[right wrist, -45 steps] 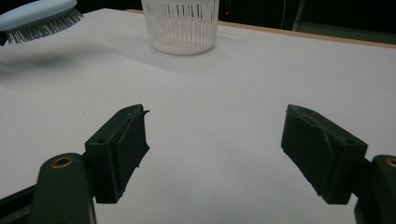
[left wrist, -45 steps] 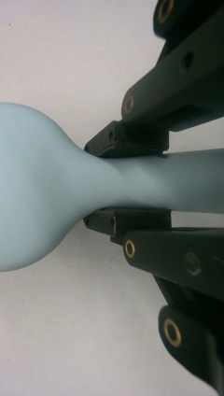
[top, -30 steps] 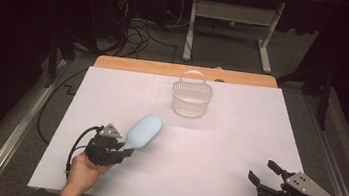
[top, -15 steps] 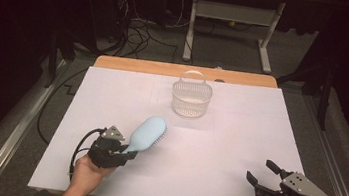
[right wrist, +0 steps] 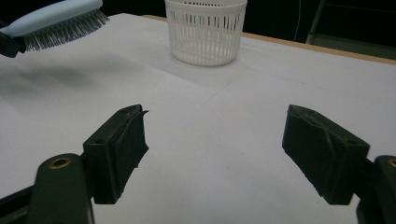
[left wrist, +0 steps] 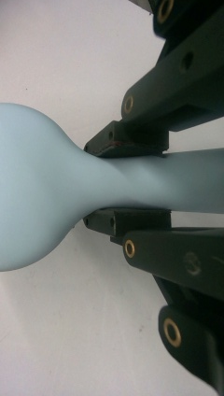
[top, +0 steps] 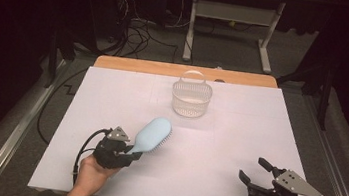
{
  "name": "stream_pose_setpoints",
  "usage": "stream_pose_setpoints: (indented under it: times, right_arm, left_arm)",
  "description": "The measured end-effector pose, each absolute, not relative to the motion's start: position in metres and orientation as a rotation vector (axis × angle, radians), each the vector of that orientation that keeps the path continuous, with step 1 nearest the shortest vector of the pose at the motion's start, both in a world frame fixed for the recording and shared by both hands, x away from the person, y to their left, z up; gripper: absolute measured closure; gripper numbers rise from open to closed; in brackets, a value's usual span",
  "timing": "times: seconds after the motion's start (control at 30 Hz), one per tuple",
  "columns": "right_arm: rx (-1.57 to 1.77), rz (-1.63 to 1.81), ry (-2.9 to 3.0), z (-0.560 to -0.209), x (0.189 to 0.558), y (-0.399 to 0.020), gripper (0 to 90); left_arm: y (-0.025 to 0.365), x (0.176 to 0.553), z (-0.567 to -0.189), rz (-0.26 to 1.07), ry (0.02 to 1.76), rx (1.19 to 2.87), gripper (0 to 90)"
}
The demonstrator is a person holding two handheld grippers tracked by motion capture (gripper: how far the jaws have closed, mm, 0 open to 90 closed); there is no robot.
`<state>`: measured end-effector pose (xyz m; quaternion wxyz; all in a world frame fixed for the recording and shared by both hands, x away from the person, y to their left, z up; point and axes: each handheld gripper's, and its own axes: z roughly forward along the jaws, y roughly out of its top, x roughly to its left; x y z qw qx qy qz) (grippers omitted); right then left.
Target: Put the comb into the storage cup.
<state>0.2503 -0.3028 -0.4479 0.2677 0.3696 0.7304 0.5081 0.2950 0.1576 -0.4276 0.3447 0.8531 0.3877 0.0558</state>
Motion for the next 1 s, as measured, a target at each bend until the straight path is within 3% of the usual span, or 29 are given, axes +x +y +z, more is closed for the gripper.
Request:
stream_pose_setpoints:
  times: [1.0]
  right_arm:
    - [1.01,1.401,1.992,-0.45,0.258,-0.287,22.4]
  left_arm:
    - [0.135,0.295,-0.422,0.139,0.936,2.22,67.3]
